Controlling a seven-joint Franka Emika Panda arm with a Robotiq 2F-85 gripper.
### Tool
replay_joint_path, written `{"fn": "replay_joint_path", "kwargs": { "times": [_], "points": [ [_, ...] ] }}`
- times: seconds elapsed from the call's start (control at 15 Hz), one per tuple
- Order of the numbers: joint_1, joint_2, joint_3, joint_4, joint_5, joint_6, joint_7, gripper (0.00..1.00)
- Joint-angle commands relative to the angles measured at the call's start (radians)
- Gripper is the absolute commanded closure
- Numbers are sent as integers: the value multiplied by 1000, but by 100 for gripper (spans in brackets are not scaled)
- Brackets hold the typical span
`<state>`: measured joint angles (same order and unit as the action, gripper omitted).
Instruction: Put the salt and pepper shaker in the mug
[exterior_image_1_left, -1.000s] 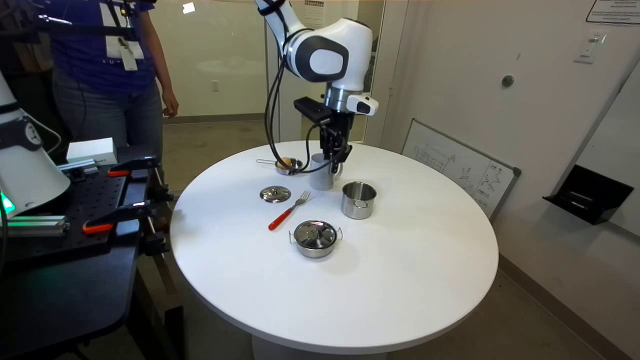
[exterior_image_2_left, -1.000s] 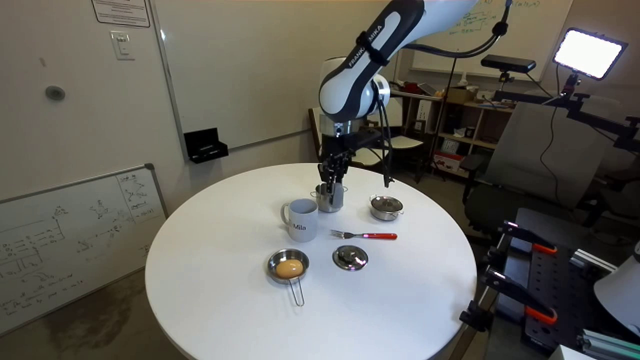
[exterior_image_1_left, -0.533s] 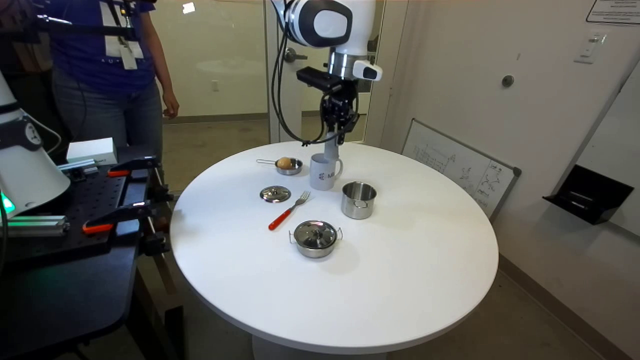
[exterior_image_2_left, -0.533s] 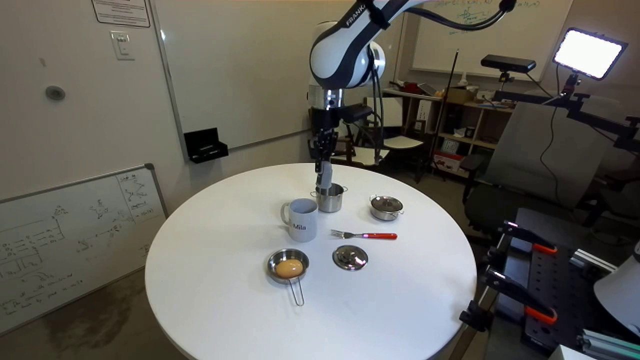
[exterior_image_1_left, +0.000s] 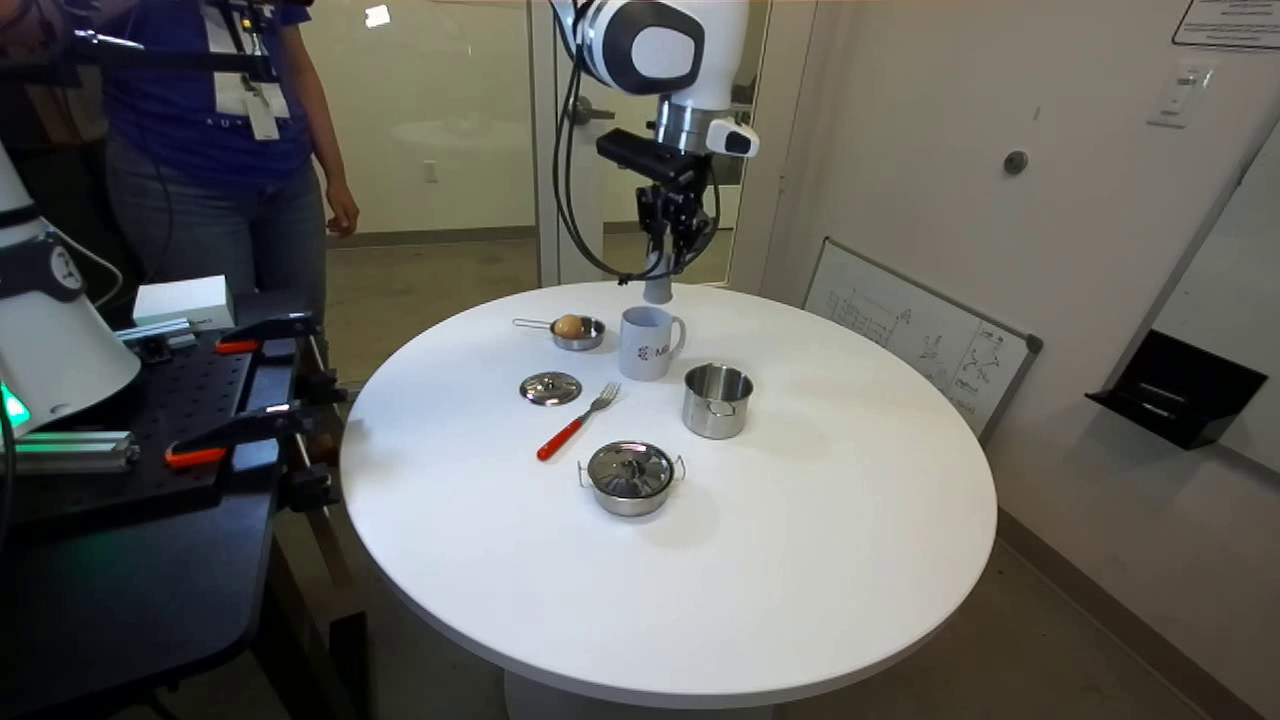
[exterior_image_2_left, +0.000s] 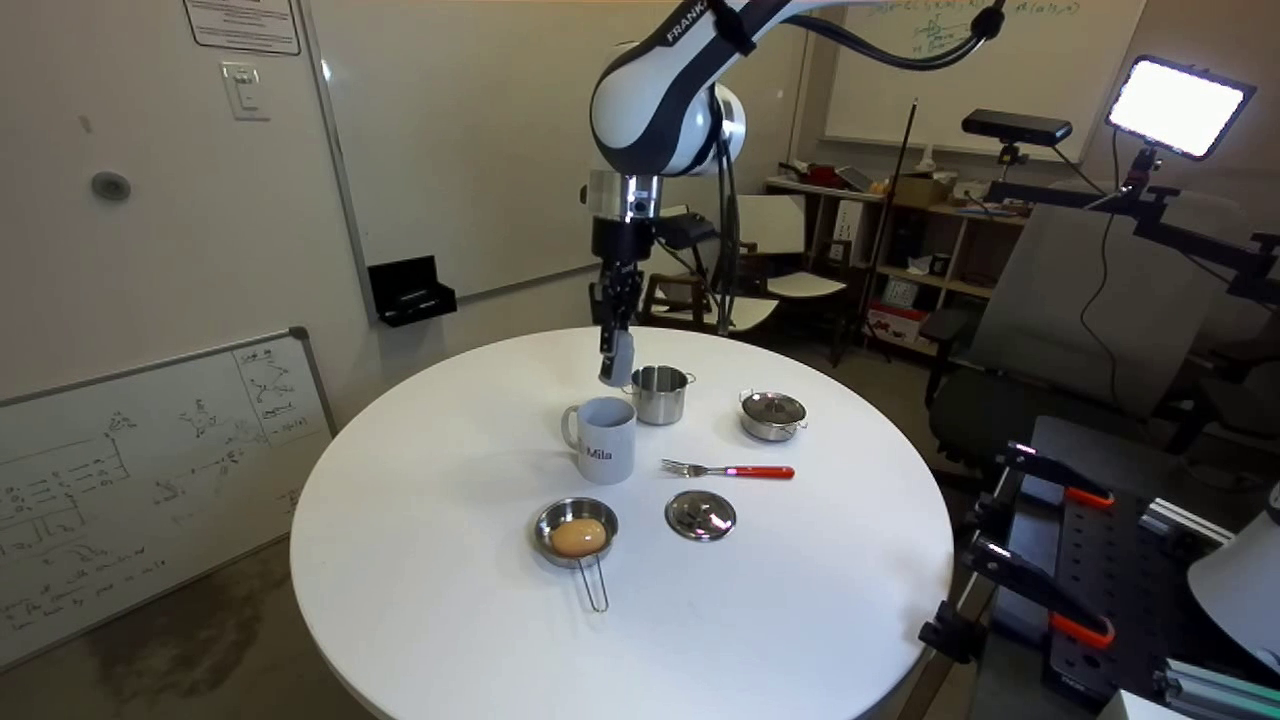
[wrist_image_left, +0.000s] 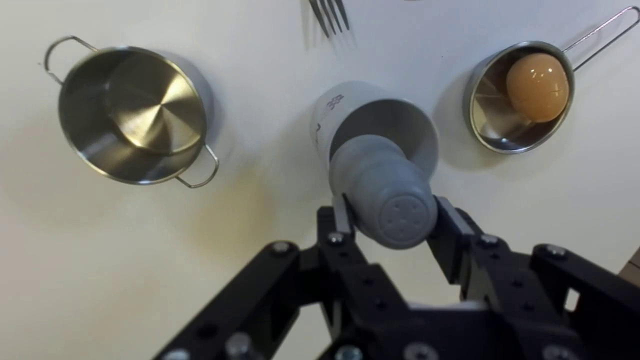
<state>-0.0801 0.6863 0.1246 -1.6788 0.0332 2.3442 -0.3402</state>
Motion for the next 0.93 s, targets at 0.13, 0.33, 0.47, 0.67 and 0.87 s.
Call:
{"fn": "replay_joint_path", "kwargs": {
  "times": [0.13, 0.33, 0.47, 0.67, 0.87],
  "points": [
    [-31, 109, 55, 119, 64, -109, -94, 84],
    [-25, 142, 50, 149, 58, -134, -89, 84],
    [-20, 163, 45, 169, 53, -140, -78, 84],
    [-12, 184, 36, 190, 44, -135, -63, 84],
    [2, 204, 20, 209, 29, -126, -42, 84]
  ]
}}
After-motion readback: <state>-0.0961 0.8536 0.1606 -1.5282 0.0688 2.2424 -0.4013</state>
